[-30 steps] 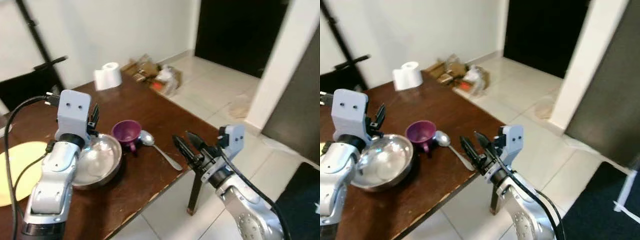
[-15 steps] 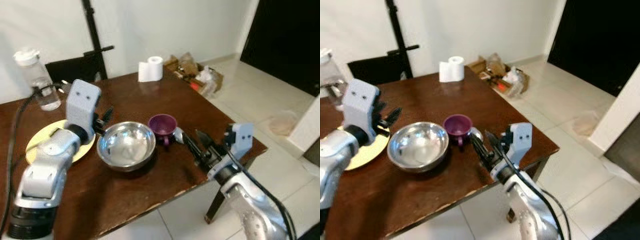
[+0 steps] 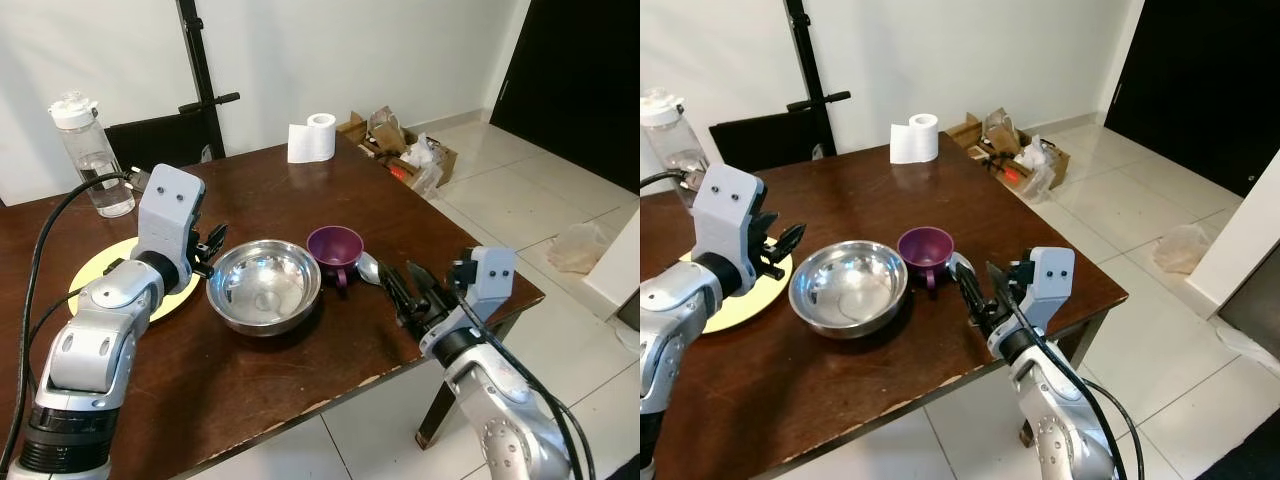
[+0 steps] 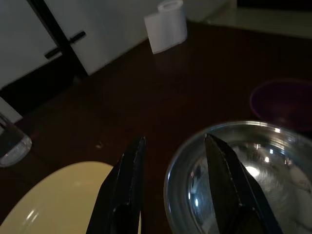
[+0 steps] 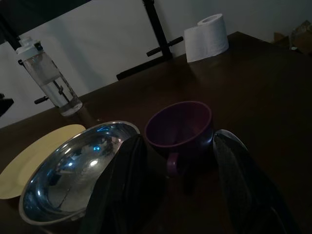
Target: Setting the table
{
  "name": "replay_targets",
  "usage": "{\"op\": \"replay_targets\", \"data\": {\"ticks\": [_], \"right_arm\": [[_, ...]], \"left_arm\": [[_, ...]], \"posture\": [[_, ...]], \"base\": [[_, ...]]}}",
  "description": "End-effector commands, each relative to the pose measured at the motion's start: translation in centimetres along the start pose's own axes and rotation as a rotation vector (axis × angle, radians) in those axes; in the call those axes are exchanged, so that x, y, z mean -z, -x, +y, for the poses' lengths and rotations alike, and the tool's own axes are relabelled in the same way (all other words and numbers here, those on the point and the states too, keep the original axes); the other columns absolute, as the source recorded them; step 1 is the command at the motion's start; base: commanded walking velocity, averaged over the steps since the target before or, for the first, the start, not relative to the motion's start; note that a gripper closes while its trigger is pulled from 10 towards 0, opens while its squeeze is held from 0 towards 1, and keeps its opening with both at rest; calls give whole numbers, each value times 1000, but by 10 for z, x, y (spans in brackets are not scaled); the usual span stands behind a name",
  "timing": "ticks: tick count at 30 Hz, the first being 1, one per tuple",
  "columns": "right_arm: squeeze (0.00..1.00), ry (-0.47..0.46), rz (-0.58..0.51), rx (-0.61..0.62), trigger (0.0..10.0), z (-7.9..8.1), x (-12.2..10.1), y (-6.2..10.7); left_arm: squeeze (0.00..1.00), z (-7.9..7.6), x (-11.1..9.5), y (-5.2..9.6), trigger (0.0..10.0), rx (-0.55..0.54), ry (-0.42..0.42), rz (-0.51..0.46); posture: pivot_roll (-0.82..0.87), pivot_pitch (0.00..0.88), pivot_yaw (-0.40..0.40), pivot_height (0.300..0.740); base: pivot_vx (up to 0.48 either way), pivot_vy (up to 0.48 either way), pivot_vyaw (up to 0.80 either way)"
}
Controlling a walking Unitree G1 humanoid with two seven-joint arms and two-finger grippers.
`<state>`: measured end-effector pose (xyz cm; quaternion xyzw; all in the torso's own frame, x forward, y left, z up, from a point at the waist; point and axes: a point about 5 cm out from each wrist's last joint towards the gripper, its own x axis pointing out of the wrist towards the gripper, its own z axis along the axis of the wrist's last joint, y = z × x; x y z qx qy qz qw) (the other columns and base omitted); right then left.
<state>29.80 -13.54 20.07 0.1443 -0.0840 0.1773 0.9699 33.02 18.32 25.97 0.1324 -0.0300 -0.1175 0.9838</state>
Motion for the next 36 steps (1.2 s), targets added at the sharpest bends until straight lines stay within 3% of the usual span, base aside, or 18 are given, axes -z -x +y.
{"op": "replay_targets", "data": {"ticks": [1, 6, 10, 14, 21, 25, 32, 36], "right_arm": [[0, 4, 17, 6, 10000, 1, 5, 1], [0, 36, 21, -12, 10000, 4, 6, 1], [0, 52, 27, -18, 10000, 6, 8, 1], [0, 50, 23, -8, 10000, 5, 9, 2], [0, 53, 20, 23, 10000, 2, 10, 2], [0, 61, 8, 56, 10000, -3, 7, 1], [0, 67, 8, 59, 10000, -3, 6, 1], [0, 71, 8, 58, 10000, -3, 7, 0]], "left_arm": [[0, 1, 3, 0, 10000, 54, -26, 20], [0, 12, 7, 6, 10000, 172, -92, 48], [0, 30, 18, 16, 10000, 257, -160, 99], [0, 27, 25, 21, 10000, 315, -125, 112], [0, 24, 29, 13, 10000, 233, -42, 103], [0, 14, 17, 3, 10000, 114, 50, 3], [0, 12, 13, -3, 10000, 39, 90, -25], [0, 15, 14, -5, 10000, -5, 96, -27]], "posture": [[11, 69, 103, 740], [17, 74, 107, 740], [24, 81, 108, 740], [26, 85, 110, 740], [22, 90, 106, 740], [14, 90, 97, 740], [11, 89, 94, 740], [10, 88, 93, 740]], "base": [[0, 0, 0], [0, 0, 0], [0, 0, 0], [0, 0, 0], [0, 0, 0], [0, 0, 0], [0, 0, 0], [450, 0, 0]]}}
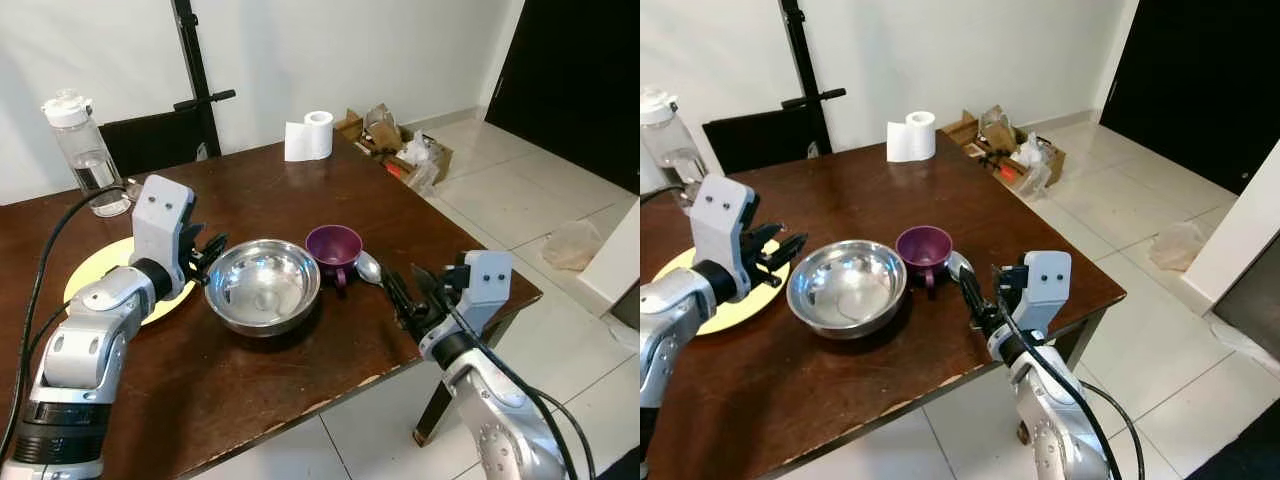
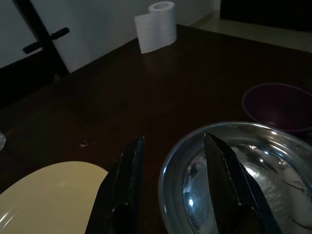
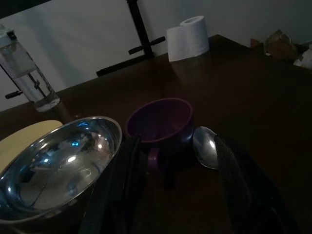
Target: Setting the table
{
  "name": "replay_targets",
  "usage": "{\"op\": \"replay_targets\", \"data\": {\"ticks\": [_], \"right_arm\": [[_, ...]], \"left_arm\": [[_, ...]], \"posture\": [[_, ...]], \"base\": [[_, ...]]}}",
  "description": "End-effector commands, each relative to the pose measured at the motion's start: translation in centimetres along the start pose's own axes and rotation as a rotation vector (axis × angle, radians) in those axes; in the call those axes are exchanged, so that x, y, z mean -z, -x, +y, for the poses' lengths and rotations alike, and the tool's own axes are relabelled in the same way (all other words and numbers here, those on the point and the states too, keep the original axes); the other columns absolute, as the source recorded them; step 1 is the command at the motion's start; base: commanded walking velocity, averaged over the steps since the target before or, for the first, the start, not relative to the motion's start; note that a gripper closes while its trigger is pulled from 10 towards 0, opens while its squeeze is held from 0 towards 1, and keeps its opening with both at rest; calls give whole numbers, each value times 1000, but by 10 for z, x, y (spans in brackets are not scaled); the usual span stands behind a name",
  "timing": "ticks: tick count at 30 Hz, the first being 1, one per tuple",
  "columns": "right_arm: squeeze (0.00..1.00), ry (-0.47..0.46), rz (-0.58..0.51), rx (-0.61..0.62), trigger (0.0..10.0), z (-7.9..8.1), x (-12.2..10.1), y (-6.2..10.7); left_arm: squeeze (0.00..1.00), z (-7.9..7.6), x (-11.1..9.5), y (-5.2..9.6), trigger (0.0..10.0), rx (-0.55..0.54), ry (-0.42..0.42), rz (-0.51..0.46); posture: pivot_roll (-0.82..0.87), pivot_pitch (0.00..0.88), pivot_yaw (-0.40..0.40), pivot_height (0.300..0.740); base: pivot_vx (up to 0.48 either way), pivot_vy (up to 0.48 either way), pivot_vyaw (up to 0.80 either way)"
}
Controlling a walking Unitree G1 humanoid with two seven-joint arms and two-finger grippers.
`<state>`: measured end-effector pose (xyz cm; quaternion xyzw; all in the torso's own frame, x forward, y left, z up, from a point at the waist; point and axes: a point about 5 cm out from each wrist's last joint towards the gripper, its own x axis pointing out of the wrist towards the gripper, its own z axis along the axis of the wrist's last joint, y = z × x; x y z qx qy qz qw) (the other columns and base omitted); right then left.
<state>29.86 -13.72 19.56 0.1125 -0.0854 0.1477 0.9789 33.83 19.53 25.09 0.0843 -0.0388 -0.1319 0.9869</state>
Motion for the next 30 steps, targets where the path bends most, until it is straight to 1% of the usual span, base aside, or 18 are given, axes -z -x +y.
{"op": "replay_targets", "data": {"ticks": [1, 4, 22, 27, 30], "right_arm": [[0, 3, 6, 3, 10000, 0, 2, -1], [0, 5, 7, 2, 10000, 1, 3, -1], [0, 14, 8, 1, 10000, 0, 3, -1], [0, 15, 7, 2, 10000, 0, 3, 0], [0, 16, 6, 5, 10000, -1, 3, 0]], "left_arm": [[0, 5, 1, -1, 10000, -44, 3, -1], [0, 5, -1, -1, 10000, -71, -8, -16], [0, 3, -4, -4, 10000, -89, -33, -47], [0, 3, -6, -4, 10000, -89, -36, -53], [0, -4, -9, -3, 10000, -34, -39, -63]], "posture": [[10, 89, 92, 740], [10, 89, 92, 740], [5, 88, 90, 740], [5, 88, 92, 740], [4, 86, 95, 740]], "base": [[480, 0, 0], [480, 0, 0], [479, 0, 0], [57, 0, 0], [0, 0, 0]]}}
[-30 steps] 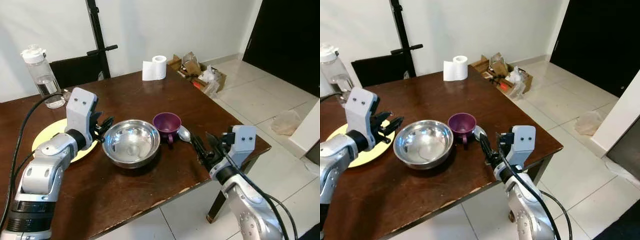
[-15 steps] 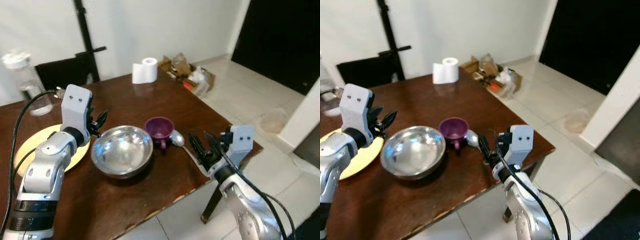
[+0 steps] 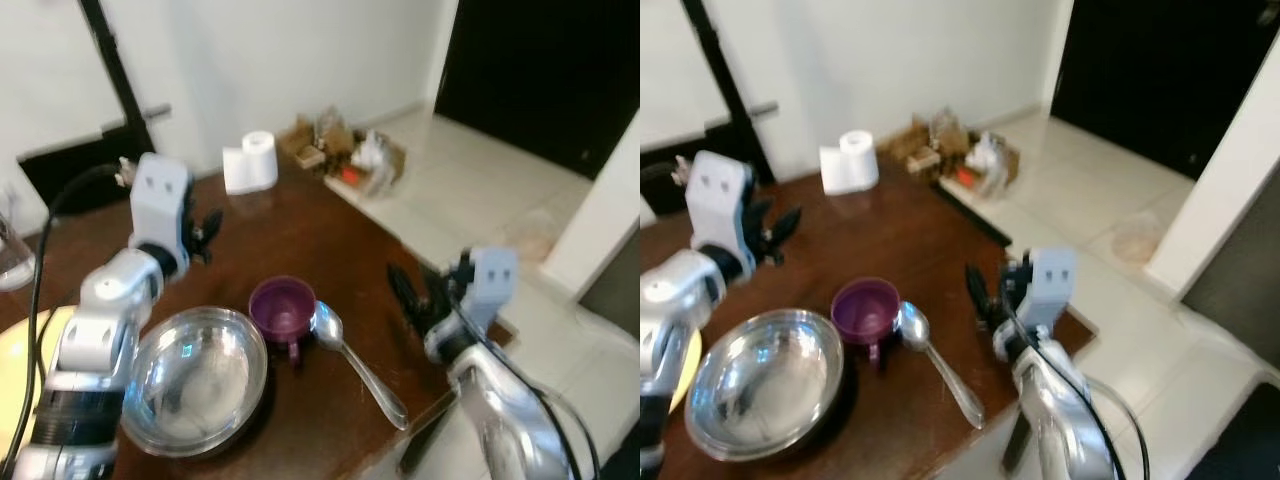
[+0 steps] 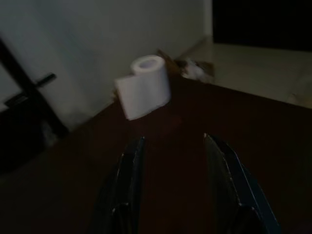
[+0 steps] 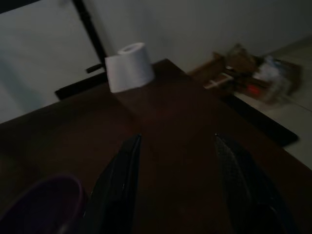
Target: Setting the table
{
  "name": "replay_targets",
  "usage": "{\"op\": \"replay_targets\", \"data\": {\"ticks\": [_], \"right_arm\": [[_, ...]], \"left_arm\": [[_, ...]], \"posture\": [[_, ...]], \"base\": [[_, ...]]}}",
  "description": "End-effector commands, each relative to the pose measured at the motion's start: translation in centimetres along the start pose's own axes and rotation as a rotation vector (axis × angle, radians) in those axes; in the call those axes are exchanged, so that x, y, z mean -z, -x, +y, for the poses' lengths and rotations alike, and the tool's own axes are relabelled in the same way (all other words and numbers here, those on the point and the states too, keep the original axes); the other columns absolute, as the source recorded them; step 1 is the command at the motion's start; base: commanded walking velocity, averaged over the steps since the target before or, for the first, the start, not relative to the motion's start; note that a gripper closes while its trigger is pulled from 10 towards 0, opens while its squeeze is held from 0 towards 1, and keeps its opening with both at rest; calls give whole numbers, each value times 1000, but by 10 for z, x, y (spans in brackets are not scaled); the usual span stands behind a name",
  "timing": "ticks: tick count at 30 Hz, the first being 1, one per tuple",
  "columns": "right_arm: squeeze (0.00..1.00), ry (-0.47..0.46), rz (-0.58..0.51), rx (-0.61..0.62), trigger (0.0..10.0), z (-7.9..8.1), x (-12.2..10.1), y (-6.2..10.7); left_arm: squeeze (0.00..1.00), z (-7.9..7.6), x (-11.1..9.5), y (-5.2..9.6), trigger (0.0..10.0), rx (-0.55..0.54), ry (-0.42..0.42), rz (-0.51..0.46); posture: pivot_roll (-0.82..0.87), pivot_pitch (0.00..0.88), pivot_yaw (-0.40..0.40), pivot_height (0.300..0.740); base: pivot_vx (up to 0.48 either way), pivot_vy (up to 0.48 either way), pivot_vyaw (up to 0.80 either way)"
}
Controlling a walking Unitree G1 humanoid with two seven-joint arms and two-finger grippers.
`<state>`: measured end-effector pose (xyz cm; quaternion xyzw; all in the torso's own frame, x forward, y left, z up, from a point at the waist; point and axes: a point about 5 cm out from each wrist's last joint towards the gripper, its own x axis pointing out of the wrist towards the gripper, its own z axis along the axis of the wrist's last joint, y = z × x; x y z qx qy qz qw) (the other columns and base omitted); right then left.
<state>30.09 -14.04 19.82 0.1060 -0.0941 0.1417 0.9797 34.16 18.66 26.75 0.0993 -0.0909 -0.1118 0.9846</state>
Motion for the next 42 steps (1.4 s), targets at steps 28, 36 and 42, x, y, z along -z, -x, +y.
{"op": "replay_targets", "data": {"ticks": [28, 36, 42], "right_arm": [[0, -22, 62, -108, 10000, 17, 15, 4], [0, -39, 76, -128, 10000, 22, 20, 2], [0, -59, 107, -271, 10000, 41, 24, -6]], "left_arm": [[0, 42, 41, 68, 10000, 760, -161, 416], [1000, 37, 61, 67, 10000, 766, -105, 460], [1000, 37, 59, 60, 10000, 759, -97, 449]], "posture": [[47, 91, 109, 740], [48, 101, 105, 740], [51, 115, 111, 740]], "base": [[0, 0, 0], [0, 0, 0], [0, 0, 0]]}}
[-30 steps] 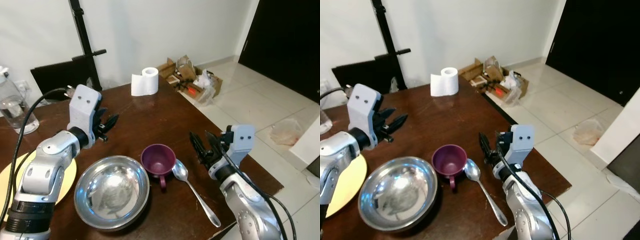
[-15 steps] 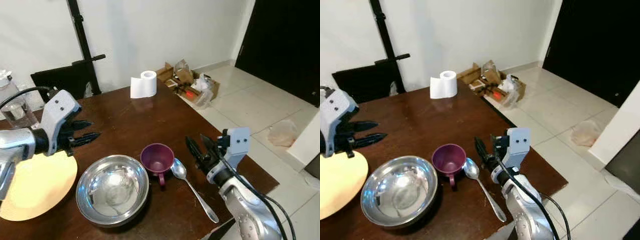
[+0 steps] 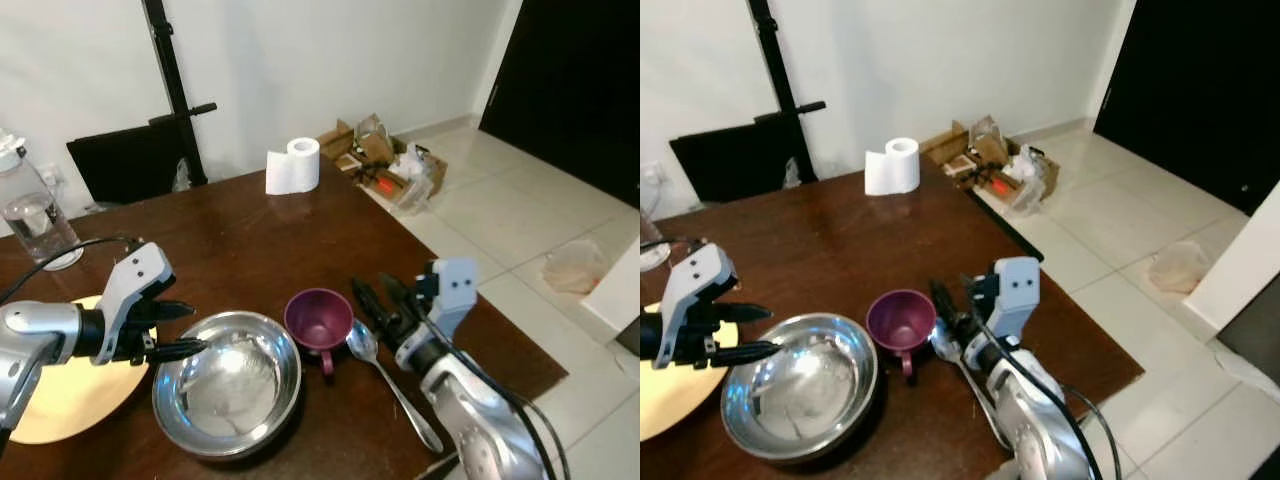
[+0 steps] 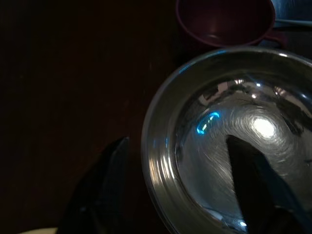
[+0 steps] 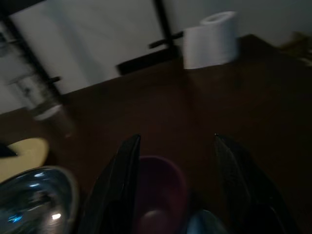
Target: Setting the table
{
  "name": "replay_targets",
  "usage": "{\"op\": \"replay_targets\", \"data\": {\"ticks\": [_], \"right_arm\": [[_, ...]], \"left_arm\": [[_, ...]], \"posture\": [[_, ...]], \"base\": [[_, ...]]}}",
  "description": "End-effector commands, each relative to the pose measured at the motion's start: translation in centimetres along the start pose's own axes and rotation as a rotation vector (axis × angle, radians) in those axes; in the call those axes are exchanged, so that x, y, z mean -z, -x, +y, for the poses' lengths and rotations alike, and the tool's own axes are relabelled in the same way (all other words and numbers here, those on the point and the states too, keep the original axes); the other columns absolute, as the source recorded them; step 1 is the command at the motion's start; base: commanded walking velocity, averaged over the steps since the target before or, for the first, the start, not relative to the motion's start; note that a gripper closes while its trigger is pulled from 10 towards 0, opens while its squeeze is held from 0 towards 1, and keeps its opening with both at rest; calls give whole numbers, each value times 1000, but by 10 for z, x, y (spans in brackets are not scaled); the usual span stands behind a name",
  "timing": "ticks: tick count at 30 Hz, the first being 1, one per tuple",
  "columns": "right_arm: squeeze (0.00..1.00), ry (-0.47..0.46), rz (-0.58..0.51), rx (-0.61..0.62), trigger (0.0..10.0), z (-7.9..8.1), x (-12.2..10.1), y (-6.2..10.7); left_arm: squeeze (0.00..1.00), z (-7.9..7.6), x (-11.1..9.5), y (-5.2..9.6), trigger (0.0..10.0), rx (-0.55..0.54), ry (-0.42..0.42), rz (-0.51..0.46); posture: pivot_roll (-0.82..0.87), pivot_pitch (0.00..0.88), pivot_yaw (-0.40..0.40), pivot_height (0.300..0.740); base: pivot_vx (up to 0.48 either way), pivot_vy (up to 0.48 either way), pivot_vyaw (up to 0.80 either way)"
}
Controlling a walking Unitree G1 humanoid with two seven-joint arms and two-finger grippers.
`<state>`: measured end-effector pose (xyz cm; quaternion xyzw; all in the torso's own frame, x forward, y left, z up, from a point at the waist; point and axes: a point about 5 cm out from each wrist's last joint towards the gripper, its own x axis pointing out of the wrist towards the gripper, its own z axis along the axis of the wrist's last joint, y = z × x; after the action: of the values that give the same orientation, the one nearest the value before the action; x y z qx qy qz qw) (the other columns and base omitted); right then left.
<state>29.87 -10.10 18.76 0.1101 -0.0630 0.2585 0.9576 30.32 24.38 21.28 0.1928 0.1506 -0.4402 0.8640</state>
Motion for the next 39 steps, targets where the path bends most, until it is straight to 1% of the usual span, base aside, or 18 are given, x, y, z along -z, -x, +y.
{"op": "replay_targets", "data": {"ticks": [1, 2, 5, 6, 7, 11, 16, 21, 22, 24, 26, 27, 29, 30, 31, 32, 33, 39], "right_arm": [[0, -20, 38, -88, 10000, 10, 6, -4], [0, -18, 50, -126, 10000, 15, 8, -6], [0, -16, 58, -149, 10000, 19, 9, -7], [0, -13, 63, -162, 10000, 21, 10, -9], [0, -12, 66, -169, 10000, 23, 11, -12], [0, -9, 57, -169, 10000, 22, 8, -22], [0, -8, 52, -172, 10000, 21, 7, -23], [0, -8, 51, -174, 10000, 21, 7, -22], [0, -11, 51, -172, 10000, 20, 8, -21], [0, -12, 51, -170, 10000, 20, 8, -21], [0, -13, 51, -169, 10000, 20, 8, -20], [0, -13, 51, -169, 10000, 20, 8, -20], [0, -13, 52, -167, 10000, 20, 9, -20], [0, -13, 52, -166, 10000, 20, 9, -20], [0, -13, 52, -166, 10000, 20, 9, -20], [0, -13, 53, -165, 10000, 19, 9, -20], [0, -13, 52, -164, 10000, 19, 9, -19], [0, -12, 52, -159, 10000, 19, 9, -19]], "left_arm": [[1000, 1, 4, 1, 10000, 1, 9, 28], [1000, 2, 5, 1, 10000, 0, 10, 39], [1000, 2, 6, 2, 10000, 0, 11, 47], [812, 3, 9, 1, 10000, -5, 5, 60], [0, 4, 11, 0, 10000, -15, 12, 70], [0, 4, 22, -8, 10000, -61, 20, 102], [0, 6, 26, -12, 10000, -91, 45, 101], [0, 2, 33, -18, 10000, -93, 67, 114], [0, 0, 36, -22, 10000, -90, 97, 114], [0, -1, 38, -23, 10000, -85, 116, 112], [0, -5, 40, -26, 5843, -68, 147, 105], [0, -5, 40, -26, 5843, -68, 147, 105], [0, -8, 43, -28, 3843, -55, 179, 102], [0, -10, 44, -30, 3451, -51, 189, 101], [0, -11, 45, -30, 1961, -50, 193, 102], [0, -12, 47, -31, 1686, -51, 195, 108], [0, -12, 49, -31, 0, -53, 199, 115], [0, -14, 53, -31, 0, -61, 204, 134]], "posture": [[54, 116, 112, 740], [58, 120, 113, 740], [59, 121, 114, 740], [62, 125, 113, 740], [65, 129, 109, 740], [70, 136, 101, 740], [68, 140, 99, 740], [60, 142, 102, 740], [59, 142, 103, 740], [59, 142, 103, 740], [55, 143, 104, 740], [55, 143, 104, 740], [55, 143, 104, 740], [53, 144, 103, 740], [53, 144, 103, 740], [53, 143, 103, 740], [53, 143, 103, 740], [54, 144, 103, 740]], "base": [[0, 0, 0], [0, 0, 0], [0, 0, 0], [0, 0, 0], [0, 0, 0], [0, 0, 0], [0, 0, 0], [0, 0, 0], [0, 0, 0], [0, 0, 0], [0, 0, 0], [0, 0, 0], [0, 0, 0], [0, 0, 0], [0, 0, 0], [0, 0, 0], [0, 0, 0], [0, 0, 0]]}}
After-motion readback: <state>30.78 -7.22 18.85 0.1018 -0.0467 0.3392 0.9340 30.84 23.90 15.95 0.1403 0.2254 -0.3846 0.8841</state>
